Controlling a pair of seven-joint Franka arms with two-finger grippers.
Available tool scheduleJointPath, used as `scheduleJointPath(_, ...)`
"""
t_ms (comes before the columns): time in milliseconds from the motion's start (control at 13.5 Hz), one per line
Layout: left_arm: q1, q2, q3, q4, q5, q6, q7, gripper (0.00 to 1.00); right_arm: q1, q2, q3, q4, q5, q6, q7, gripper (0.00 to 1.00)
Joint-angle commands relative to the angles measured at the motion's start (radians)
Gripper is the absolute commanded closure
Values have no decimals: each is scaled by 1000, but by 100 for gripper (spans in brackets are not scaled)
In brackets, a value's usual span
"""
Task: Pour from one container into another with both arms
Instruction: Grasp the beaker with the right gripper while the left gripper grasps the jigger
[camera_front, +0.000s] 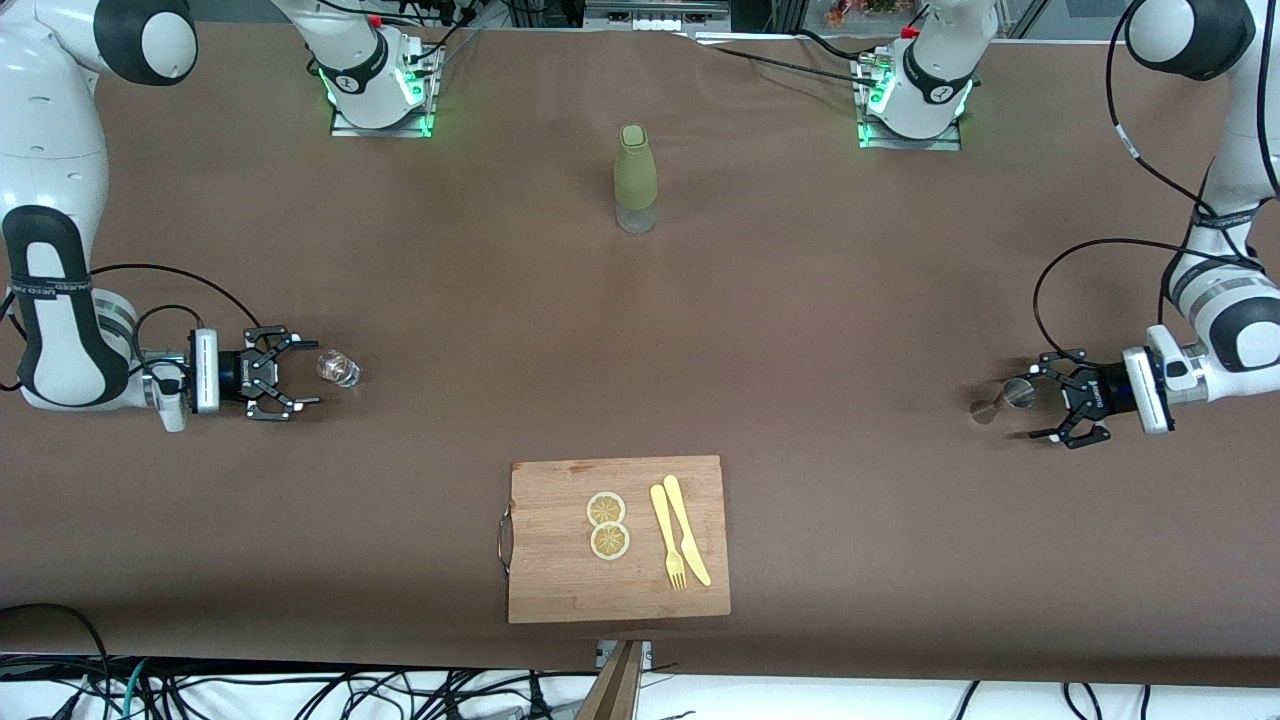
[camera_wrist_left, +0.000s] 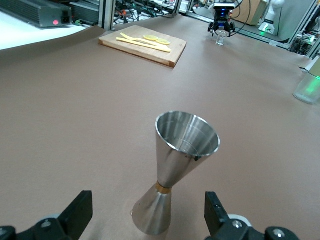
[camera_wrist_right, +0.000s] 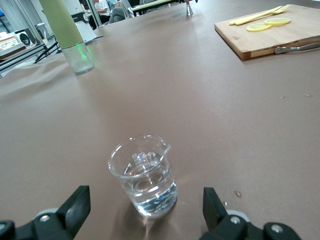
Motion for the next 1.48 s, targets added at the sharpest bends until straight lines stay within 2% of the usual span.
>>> scheduleJointPath(0,2,4,3,-45,-62,4,121,2,-10,23,20,7,18,-18,-23,0)
scheduleJointPath(666,-16,47,-3,-50,-183,-36,248,5,18,33,34,11,19,-14,-23,1)
scheduleJointPath(888,-24,59,-3,-52,-202,-45,251,13,22,34,36,11,18,-12,-23,5)
scheduleJointPath(1036,-27,64,-3,-52,-208,-51,251,28,24,33,34,11,18,-14,-25,17)
scheduleJointPath(1110,-28,65,-3,-53,-214,-54,251,41,24,33,34,11,18,-11,-25,21)
scheduleJointPath(1184,-27,70,-3,-52,-214,-60,250,56,24,33,34,11,16,-9,-23,27)
scheduleJointPath(1258,-27,71,-3,-53,-215,-73,250,82,25,33,34,11,16,-6,-23,36)
scheduleJointPath(1332,-27,76,-3,-52,-220,-88,250,98,25,33,34,11,15,-5,-20,40)
scheduleJointPath(1405,-27,79,-3,-52,-232,-105,250,100,30,33,34,11,13,-3,-20,45)
